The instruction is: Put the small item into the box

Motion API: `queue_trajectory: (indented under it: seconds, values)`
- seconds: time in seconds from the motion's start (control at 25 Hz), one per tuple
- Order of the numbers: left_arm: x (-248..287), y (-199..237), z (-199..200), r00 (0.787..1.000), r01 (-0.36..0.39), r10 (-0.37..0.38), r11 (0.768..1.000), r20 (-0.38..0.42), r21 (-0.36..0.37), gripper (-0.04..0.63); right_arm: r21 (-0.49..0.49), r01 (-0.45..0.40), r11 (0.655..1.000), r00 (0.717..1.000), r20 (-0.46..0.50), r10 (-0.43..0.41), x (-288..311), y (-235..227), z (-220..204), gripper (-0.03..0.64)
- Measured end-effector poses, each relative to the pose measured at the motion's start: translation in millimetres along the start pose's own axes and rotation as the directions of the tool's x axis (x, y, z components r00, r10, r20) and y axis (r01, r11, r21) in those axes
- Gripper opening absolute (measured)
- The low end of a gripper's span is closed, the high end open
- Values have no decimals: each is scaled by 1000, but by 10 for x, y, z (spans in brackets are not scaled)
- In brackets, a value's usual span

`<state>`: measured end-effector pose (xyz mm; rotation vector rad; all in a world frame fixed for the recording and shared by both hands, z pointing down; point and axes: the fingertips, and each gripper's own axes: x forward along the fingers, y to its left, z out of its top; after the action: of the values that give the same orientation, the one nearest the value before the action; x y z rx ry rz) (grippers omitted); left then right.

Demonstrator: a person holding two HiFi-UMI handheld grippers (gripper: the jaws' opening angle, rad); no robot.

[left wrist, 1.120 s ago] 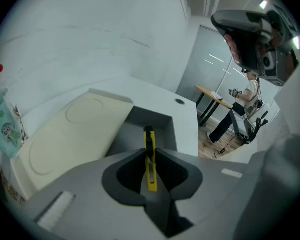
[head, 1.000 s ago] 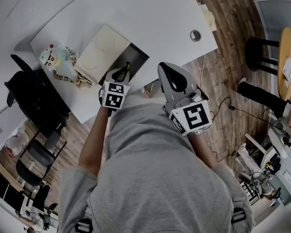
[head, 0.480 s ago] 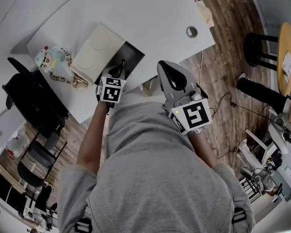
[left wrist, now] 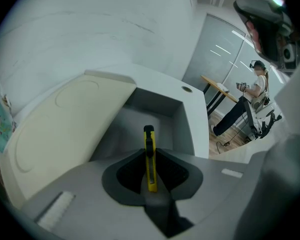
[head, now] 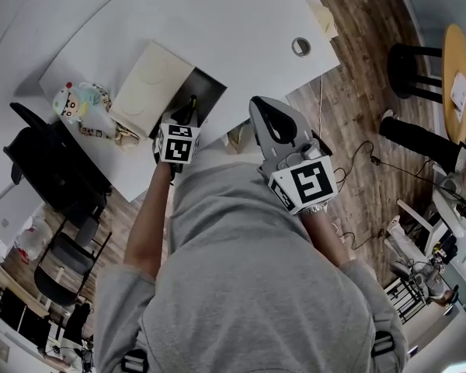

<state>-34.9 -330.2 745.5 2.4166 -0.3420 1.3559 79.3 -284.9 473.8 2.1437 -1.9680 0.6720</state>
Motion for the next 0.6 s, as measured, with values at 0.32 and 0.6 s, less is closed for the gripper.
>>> queue_trajectory:
  seconds: [0.32, 0.6]
  values:
    - [23, 33, 32, 1000, -10, 10, 1000, 9, -20, 84, -1, -8, 1000, 1000, -8, 8, 7, 38, -46, 15]
    - [-17, 31, 66, 999, -17, 18, 1000, 37, -19, 101, -2, -18, 1000, 1000, -8, 18, -13, 61, -53, 15]
